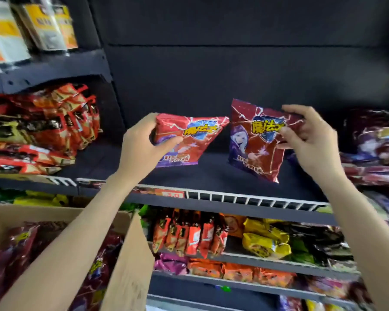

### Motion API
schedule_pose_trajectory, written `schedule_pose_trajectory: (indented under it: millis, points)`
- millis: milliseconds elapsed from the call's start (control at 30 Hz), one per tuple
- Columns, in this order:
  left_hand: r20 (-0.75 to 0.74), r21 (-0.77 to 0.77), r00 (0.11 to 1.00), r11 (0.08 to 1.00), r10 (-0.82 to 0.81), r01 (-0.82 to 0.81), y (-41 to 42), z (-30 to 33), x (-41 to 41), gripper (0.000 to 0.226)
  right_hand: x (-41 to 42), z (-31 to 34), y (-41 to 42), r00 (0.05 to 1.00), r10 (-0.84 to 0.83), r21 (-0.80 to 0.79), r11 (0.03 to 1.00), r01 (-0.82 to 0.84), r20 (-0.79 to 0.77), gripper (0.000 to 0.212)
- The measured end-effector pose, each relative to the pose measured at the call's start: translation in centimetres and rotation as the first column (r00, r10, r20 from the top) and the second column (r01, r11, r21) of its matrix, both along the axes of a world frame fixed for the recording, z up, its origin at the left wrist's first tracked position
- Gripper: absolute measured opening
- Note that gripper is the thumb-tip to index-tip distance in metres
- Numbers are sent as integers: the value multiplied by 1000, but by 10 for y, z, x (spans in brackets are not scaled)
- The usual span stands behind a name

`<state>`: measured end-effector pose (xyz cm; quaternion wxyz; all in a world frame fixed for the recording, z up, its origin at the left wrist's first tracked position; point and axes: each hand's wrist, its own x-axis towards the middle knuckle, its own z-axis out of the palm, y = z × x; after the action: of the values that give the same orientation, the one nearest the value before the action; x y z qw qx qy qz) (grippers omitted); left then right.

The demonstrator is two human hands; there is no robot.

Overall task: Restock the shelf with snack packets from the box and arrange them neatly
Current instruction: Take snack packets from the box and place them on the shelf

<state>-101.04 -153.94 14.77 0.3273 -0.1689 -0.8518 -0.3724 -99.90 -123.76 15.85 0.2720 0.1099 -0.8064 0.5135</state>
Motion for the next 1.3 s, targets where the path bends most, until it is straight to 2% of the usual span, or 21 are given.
schedule_pose_trajectory:
  millis: [100, 200, 367, 467, 534, 634, 667, 700, 734, 800, 867, 934, 1001, 1134, 1201, 1301]
  points:
    - [-43, -27, 999, 999, -19, 18, 51, -2, -29, 33, -18, 11, 55, 998, -62, -47, 997, 62, 6, 29]
    - [-21, 22, 1000, 1000, -19, 20, 99, -9, -55, 35, -32, 18, 104, 996, -90, -107, 990, 92, 18, 29]
    - [32, 110, 999, 994, -27, 24, 149, -24, -104, 21, -48, 23, 153, 995, -75, -182, 980, 85, 64, 35]
    - [69, 104, 997, 994, -40, 33, 171, -29, -136, 22, -65, 19, 171, 988, -49, -241, 967, 82, 143, 33]
    - [76, 85, 994, 994, -76, 69, 189, -32, -155, 27, -79, 10, 180, 967, -46, -257, 960, 112, 251, 31]
    - [76, 51, 981, 984, -176, 173, 222, -40, -177, 26, -98, -6, 192, 893, -89, -162, 971, 176, 441, 29]
    - [90, 46, 974, 978, -207, 203, 233, -44, -183, 24, -101, -11, 196, 869, -117, -95, 978, 184, 482, 28]
    - [100, 40, 967, 972, -235, 232, 245, -47, -188, 21, -102, -15, 201, 853, -181, 37, 982, 187, 489, 27]
    - [111, 33, 959, 965, -262, 260, 256, -52, -192, 20, -101, -18, 207, 851, -267, 222, 958, 182, 453, 27]
    - [131, 7, 943, 951, -306, 308, 276, -59, -197, 19, -97, -22, 215, 857, -402, 591, 793, 150, 322, 26]
    - [149, -22, 928, 937, -343, 349, 295, -67, -203, 20, -92, -25, 218, 833, -495, 781, 610, 132, 247, 29]
    - [196, -55, 914, 927, -355, 372, 309, -73, -208, 20, -90, -29, 215, 794, -577, 860, 489, 145, 194, 33]
    - [296, -53, 884, 918, -362, 393, 320, -78, -213, 21, -91, -30, 212, 800, -579, 893, 429, 136, 156, 29]
    - [490, 19, 704, 813, -514, 581, 324, -87, -212, 27, -91, -27, 205, 826, -550, 937, 338, 86, 123, 14]
    - [495, -11, 662, 758, -563, 653, 322, -91, -210, 27, -91, -27, 203, 820, -572, 969, 213, 123, 21, 18]
    - [477, 8, 649, 741, -593, 672, 322, -92, -206, 30, -91, -26, 205, 803, -587, 981, 78, 180, -100, 21]
